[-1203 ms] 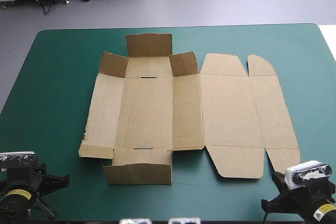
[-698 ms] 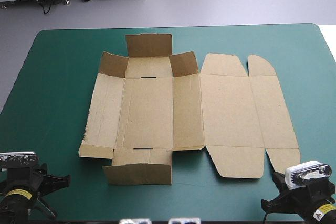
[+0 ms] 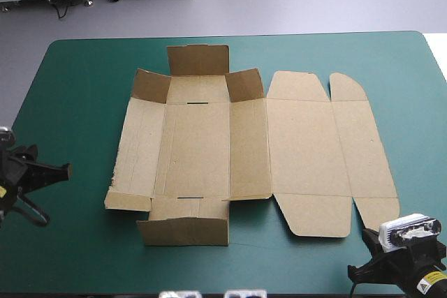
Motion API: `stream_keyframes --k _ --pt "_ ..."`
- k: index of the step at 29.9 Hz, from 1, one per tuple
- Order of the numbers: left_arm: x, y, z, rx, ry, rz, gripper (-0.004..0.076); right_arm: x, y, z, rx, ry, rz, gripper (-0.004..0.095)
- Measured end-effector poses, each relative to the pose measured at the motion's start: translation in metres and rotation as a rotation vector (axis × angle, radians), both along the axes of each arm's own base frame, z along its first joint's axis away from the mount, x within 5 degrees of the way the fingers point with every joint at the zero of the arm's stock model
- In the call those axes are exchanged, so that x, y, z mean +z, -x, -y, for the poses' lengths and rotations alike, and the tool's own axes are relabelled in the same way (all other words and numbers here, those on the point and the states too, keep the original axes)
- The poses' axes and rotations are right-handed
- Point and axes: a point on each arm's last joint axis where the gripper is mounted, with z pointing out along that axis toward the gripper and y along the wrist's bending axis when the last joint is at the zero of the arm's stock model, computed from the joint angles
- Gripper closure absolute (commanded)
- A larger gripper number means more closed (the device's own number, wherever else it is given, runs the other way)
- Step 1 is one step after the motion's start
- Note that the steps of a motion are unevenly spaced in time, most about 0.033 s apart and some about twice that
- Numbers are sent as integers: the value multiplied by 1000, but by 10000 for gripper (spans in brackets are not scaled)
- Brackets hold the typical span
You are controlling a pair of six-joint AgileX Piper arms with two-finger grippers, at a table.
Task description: Fold the box
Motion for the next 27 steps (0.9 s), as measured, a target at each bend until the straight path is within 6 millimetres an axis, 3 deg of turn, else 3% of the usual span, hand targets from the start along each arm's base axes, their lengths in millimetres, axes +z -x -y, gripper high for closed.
stream_keyframes --k 3,7,10,15,18,21,27 --pt "8 -27 -3 3 -2 -42 631 0 0 0 0 0 0 926" --pt "5 -66 -13 30 -56 -134 631 0 0 0 0 0 0 926" --pt "-4 -95 -24 93 -123 -224 631 0 0 0 0 0 0 926" --pt "-38 -138 -35 128 -161 -431 631 0 0 0 -1 2 0 926" --pt "-61 -155 -32 91 -110 -523 656 0 0 1 -4 11 1 925" --pt "-78 -166 -29 17 -11 -584 734 0 0 1 -6 15 1 926" --pt "-97 -173 -43 -99 294 -627 733 0 0 1 -6 16 1 926"
